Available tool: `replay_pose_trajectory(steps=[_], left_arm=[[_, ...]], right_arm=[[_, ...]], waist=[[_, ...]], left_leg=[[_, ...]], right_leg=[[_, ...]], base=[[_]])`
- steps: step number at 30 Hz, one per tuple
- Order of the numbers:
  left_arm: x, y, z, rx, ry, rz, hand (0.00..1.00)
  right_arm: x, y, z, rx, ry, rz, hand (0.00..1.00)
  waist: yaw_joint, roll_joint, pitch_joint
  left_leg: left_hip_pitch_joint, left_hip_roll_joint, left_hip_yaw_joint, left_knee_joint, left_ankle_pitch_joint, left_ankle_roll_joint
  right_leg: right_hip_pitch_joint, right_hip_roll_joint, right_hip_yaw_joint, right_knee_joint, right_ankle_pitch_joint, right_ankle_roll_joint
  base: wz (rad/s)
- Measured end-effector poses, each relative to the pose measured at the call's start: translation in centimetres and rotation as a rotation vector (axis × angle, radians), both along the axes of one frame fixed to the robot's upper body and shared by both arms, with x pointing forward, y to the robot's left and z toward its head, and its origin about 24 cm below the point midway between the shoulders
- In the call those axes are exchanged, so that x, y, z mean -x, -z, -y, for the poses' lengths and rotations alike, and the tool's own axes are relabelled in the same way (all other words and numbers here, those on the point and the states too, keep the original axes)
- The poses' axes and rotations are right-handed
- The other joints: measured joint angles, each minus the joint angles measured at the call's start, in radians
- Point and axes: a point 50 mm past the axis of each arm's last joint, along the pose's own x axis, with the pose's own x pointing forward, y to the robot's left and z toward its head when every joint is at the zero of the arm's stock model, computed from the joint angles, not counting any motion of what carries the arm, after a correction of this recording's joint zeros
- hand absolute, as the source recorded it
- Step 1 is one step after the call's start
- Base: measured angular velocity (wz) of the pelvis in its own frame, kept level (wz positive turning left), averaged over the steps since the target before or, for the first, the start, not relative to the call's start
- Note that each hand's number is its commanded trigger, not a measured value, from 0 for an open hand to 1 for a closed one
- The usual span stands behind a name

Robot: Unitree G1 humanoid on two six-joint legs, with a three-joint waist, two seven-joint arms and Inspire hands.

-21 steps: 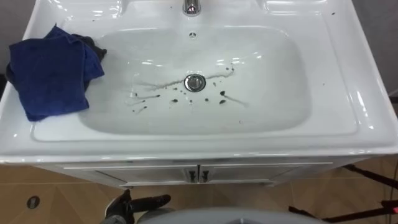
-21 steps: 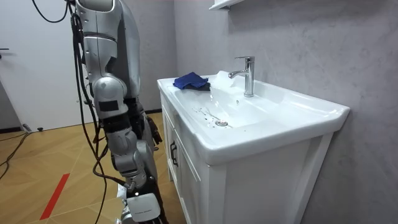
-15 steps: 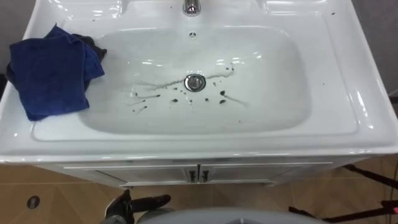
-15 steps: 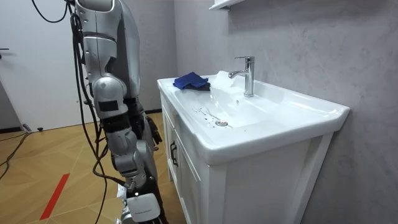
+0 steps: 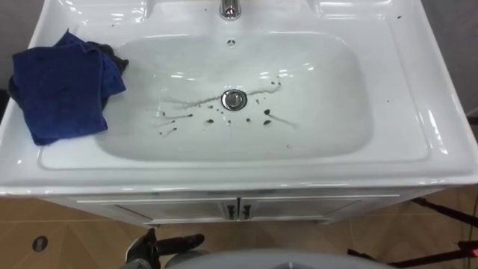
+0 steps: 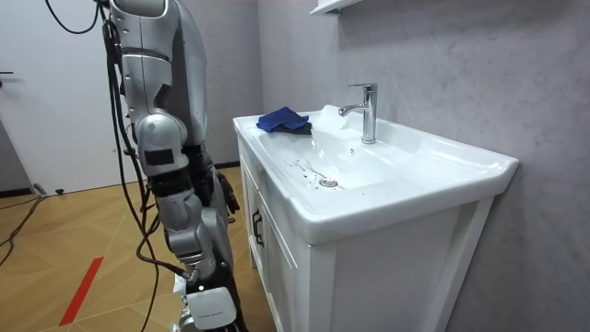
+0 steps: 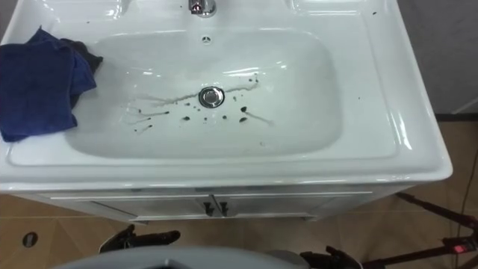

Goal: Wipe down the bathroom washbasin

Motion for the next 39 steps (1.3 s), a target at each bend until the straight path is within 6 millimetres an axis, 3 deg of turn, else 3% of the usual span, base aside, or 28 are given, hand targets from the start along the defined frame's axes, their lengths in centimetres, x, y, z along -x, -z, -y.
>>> replay_pose_trajectory(steps=[9, 16, 23, 28, 33, 39], left_arm=[[0.5, 0.1, -0.2, 0.011, -0.076, -0.015, 0.00], [3.3, 0.2, -1.2, 0.008, -0.330, -0.062, 0.00], [7.5, -0.1, -2.7, -0.082, -0.545, -0.172, 0.00], [10.0, -0.8, -4.3, -0.222, -0.749, -0.256, 0.00], [10.3, -1.5, -5.5, -0.371, -0.839, -0.301, 0.00], [8.3, -3.4, -8.9, -0.546, -1.061, -0.184, 0.00]], right_arm=[[0.3, 0.0, 0.0, -0.002, -0.001, -0.025, 0.00], [0.6, 0.1, 0.0, 0.005, 0.013, -0.053, 0.00], [1.6, 0.0, 0.5, 0.011, 0.035, -0.100, 0.00], [1.3, -0.2, 1.5, 0.032, 0.039, -0.108, 0.00], [0.2, -0.3, 1.7, 0.059, 0.021, -0.095, 0.00], [-0.3, -0.4, 2.0, 0.069, 0.021, -0.081, 0.00]], waist=[[0.009, -0.004, -0.0025], [0.012, -0.003, -0.0005], [0.070, 0.005, -0.0009], [0.124, 0.011, -0.0032], [0.155, 0.024, -0.0085], [0.190, 0.044, -0.0090]], left_leg=[[0.007, 0.000, -0.001, 0.002, 0.000, 0.000], [0.021, 0.000, -0.022, 0.005, -0.003, -0.004], [0.041, -0.006, -0.057, 0.007, -0.005, -0.004], [0.024, -0.018, -0.110, 0.021, -0.006, -0.002], [0.012, -0.029, -0.150, 0.032, -0.006, -0.002], [0.004, -0.034, -0.181, 0.040, -0.006, -0.002]], right_leg=[[0.010, 0.000, -0.006, 0.000, 0.000, 0.000], [0.031, -0.003, -0.031, 0.001, -0.005, -0.002], [0.064, -0.015, -0.059, 0.000, -0.020, -0.001], [0.068, -0.029, -0.122, 0.019, -0.036, 0.001], [0.078, -0.035, -0.154, 0.019, -0.041, 0.005], [0.083, -0.038, -0.181, 0.017, -0.045, 0.006]], base=[[0.00], [0.07], [0.17], [0.31], [0.25], [0.12]])
